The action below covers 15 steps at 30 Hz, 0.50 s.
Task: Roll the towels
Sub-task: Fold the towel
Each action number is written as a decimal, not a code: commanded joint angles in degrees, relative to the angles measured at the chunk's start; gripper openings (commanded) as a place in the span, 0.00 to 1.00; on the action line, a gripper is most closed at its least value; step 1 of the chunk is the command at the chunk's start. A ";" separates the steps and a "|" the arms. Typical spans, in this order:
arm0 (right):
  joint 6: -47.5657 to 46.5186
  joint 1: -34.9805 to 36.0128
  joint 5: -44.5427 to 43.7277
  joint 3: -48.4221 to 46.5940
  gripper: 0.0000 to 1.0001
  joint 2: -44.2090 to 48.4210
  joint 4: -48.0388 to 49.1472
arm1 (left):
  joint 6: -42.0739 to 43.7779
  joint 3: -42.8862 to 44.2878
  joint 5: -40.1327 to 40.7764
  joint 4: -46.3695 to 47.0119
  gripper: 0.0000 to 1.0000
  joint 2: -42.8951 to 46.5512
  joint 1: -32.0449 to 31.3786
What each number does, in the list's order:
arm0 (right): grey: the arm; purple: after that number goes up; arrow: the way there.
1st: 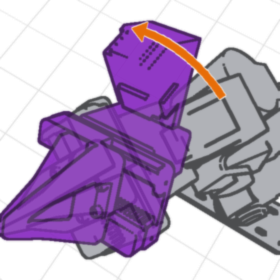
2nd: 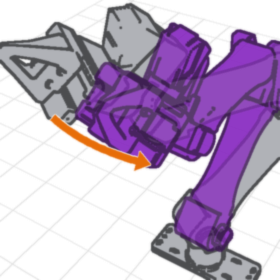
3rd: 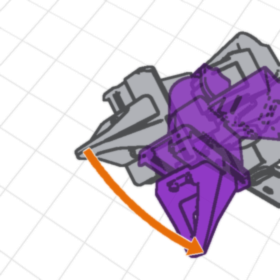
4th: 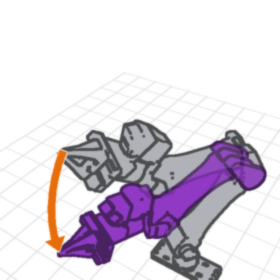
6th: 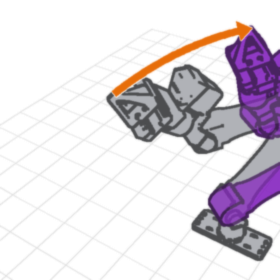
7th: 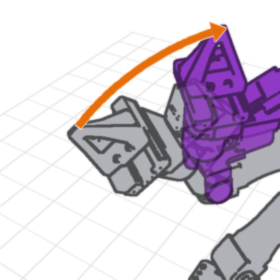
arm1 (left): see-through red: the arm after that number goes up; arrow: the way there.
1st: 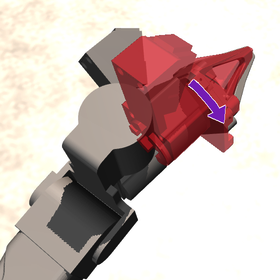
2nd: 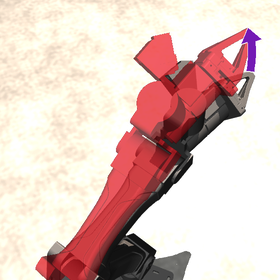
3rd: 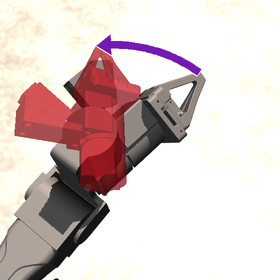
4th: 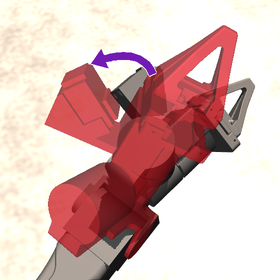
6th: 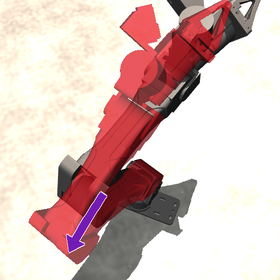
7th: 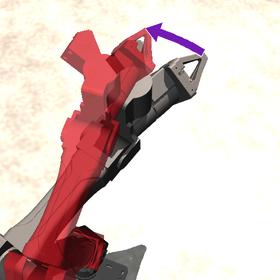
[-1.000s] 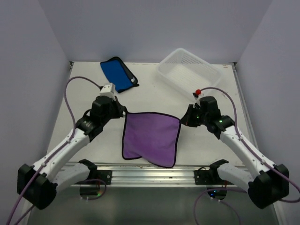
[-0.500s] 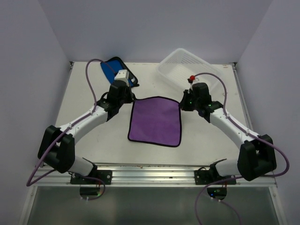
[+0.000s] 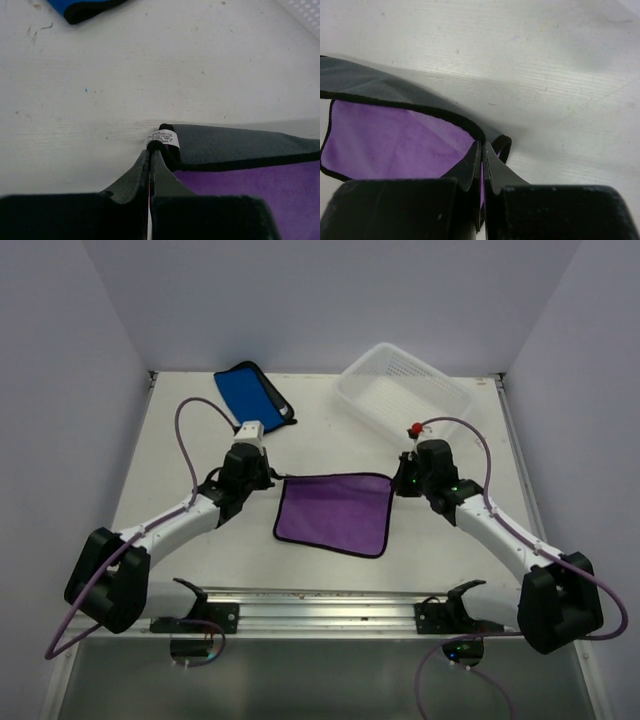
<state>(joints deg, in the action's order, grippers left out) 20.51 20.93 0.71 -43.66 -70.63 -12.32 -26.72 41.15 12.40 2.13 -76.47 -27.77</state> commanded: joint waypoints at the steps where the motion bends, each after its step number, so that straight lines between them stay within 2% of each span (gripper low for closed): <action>1: 0.49 -0.10 -0.98 2.17 0.00 3.30 1.86 | -1.05 -2.29 0.78 4.02 0.00 3.77 0.35; 15: 1.02 -0.01 4.56 12.45 0.00 12.35 3.00 | -1.23 -7.39 1.48 2.97 0.00 7.82 0.35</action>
<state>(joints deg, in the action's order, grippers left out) 21.37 20.99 4.51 -33.21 -60.86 -11.49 -27.46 34.89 12.34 2.74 -70.61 -27.77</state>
